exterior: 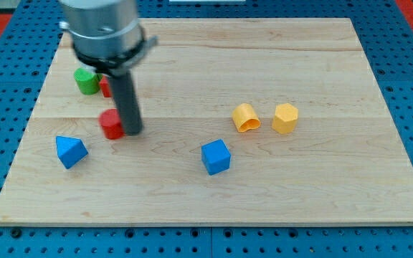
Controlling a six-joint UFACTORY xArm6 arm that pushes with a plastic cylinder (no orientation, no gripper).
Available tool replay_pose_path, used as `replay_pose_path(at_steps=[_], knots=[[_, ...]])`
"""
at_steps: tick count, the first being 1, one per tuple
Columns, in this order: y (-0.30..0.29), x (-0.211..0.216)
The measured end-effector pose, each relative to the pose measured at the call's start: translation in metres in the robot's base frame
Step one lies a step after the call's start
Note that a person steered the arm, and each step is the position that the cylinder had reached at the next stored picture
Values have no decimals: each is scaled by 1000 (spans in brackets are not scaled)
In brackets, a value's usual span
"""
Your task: Make the red circle to touch the green circle
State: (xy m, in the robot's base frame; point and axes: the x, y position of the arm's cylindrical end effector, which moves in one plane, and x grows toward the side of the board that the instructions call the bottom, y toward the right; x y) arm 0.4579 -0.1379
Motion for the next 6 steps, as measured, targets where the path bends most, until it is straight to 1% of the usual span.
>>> replay_pose_path(at_steps=[1,2,3,4,5,6], knots=[[-51,-23],[-12,0],[-32,13],[-93,11],[-120,-1],[-119,-22]])
